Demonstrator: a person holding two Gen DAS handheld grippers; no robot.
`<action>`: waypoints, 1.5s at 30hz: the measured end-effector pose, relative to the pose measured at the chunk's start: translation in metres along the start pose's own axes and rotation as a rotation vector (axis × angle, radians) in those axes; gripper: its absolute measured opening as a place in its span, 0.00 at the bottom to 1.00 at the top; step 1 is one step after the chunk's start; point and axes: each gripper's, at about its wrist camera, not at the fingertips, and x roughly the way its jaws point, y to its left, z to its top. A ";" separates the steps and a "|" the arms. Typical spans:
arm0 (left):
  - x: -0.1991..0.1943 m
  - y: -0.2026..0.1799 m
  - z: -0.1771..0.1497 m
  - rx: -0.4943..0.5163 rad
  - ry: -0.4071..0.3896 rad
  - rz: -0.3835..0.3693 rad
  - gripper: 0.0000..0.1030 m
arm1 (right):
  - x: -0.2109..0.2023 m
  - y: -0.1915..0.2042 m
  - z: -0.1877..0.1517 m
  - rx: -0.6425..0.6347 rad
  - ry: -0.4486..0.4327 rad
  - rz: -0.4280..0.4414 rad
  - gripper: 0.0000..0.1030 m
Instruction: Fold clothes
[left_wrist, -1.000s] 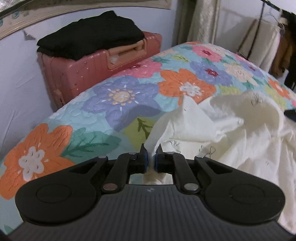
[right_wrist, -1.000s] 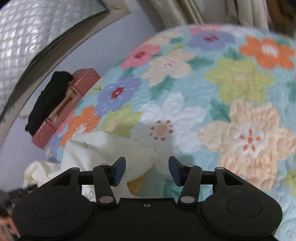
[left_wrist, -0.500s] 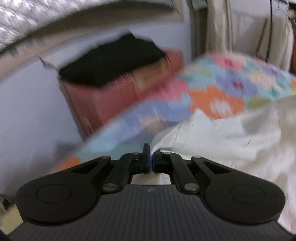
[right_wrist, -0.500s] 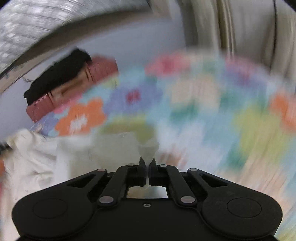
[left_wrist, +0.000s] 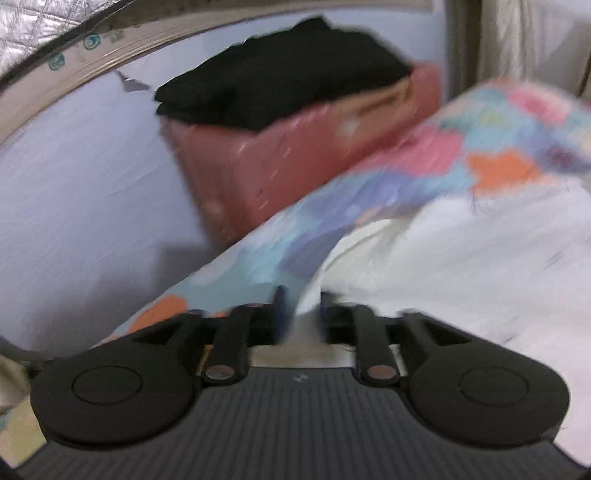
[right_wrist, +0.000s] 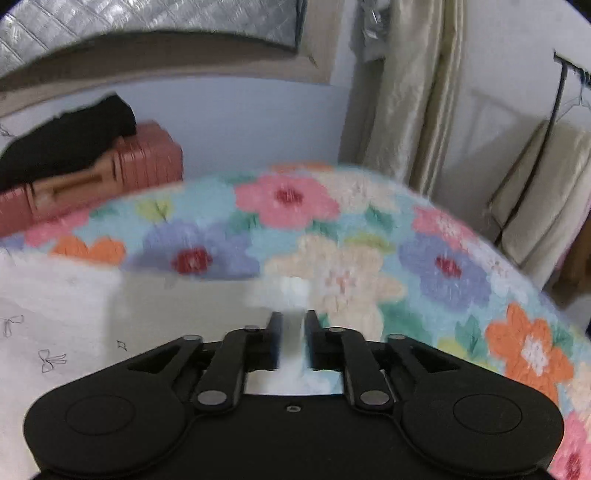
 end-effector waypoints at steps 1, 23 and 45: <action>-0.003 0.003 -0.002 -0.003 -0.026 0.006 0.39 | -0.001 -0.004 -0.007 0.019 0.022 -0.005 0.45; -0.280 0.101 -0.202 -0.318 0.044 -0.177 0.44 | -0.293 0.045 -0.198 0.290 -0.011 0.351 0.59; -0.279 0.108 -0.321 -0.707 0.221 -0.460 0.40 | -0.335 0.322 -0.298 -0.355 0.015 0.611 0.56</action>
